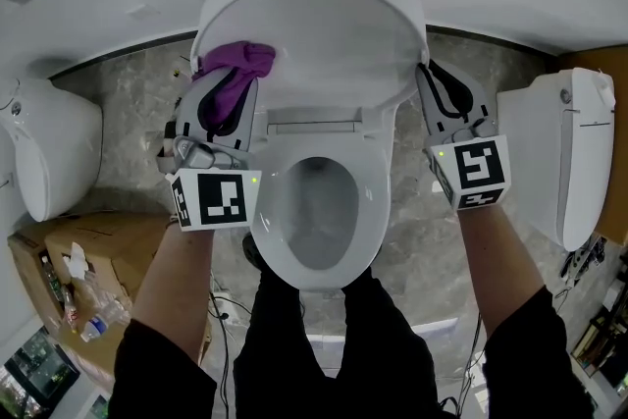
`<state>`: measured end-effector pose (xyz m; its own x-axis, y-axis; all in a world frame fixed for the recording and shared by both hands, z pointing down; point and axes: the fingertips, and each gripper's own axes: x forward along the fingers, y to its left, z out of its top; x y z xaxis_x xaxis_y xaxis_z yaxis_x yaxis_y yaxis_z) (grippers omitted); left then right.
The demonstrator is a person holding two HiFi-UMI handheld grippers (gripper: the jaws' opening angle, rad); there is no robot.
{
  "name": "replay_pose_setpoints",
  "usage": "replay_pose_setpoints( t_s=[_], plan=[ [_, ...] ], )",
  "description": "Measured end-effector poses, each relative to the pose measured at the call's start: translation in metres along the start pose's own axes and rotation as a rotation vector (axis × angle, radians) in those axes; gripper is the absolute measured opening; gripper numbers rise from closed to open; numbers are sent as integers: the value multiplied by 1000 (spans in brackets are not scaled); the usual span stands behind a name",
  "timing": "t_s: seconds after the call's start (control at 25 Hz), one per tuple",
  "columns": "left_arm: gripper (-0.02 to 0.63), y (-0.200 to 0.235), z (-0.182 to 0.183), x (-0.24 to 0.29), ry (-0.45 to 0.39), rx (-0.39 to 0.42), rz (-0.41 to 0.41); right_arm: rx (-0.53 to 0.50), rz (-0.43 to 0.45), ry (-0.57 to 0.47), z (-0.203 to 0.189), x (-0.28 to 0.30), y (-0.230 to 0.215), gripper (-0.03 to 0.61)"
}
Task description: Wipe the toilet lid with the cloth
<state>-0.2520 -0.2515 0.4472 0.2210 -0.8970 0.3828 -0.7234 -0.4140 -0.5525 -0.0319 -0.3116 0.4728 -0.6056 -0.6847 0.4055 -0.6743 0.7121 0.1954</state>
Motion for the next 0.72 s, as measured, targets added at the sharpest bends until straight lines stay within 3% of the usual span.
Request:
replay_pose_setpoints(
  t_s=[0.72],
  plan=[
    [81,-118,-151,35,114,-21,-166,4,-41,-94,8,-1,0,35]
  ],
)
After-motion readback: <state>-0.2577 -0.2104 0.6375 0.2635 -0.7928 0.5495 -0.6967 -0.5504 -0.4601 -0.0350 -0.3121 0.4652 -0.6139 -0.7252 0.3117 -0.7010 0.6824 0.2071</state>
